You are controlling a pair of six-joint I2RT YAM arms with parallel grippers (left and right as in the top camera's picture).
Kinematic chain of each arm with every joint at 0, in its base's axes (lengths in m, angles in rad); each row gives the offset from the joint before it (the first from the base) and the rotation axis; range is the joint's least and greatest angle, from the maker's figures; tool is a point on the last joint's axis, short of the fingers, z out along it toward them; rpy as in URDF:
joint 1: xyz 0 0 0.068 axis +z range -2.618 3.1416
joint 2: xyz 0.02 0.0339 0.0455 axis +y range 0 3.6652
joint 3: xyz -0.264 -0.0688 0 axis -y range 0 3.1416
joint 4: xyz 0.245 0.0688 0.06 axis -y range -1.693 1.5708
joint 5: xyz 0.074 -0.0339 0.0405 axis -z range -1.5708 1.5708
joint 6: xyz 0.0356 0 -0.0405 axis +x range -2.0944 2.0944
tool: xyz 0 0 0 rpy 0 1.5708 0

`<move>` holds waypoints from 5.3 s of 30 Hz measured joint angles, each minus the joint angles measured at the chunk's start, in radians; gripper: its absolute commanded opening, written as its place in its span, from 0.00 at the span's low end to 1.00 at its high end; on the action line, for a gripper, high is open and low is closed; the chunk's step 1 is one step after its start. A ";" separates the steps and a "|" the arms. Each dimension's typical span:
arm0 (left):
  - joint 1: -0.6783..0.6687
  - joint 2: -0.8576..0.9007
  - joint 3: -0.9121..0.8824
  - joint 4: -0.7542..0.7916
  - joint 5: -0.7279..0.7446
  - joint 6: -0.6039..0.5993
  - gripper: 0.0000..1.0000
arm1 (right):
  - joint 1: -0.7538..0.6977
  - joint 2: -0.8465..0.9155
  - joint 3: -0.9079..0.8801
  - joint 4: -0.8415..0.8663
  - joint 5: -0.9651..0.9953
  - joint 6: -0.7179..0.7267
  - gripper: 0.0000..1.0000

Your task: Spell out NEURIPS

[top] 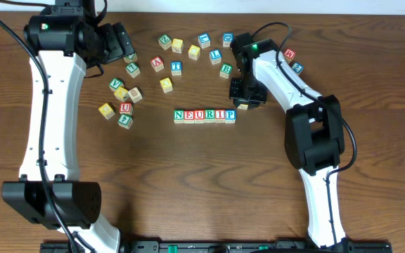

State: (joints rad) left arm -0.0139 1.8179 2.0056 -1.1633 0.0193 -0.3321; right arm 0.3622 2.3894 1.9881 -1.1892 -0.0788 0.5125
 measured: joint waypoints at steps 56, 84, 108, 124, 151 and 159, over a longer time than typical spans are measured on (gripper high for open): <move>0.000 0.000 0.000 0.000 0.000 0.000 0.98 | -0.055 -0.030 0.024 0.049 -0.027 -1.226 0.61; 0.000 0.000 0.000 0.000 0.000 0.000 0.98 | -0.055 -0.031 0.023 0.033 -0.029 -1.241 0.68; 0.000 0.000 0.000 0.000 0.000 0.000 0.98 | -0.055 -0.027 0.198 -0.272 -0.012 -1.254 0.99; 0.000 0.000 0.000 0.000 0.000 0.000 0.97 | -0.055 -0.027 -0.010 -0.004 -0.045 -1.284 0.85; 0.000 0.000 0.000 0.000 0.000 0.000 0.98 | -0.055 -0.027 -0.065 0.110 -0.045 -0.957 0.62; 0.000 0.000 0.000 0.000 0.000 0.000 0.98 | -0.055 -0.028 -0.065 0.014 -0.045 -0.608 0.56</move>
State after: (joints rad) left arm -0.0139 1.8179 2.0056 -1.1633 0.0193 -0.3321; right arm 0.3069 2.3611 1.9232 -1.1748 -0.1238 -0.0959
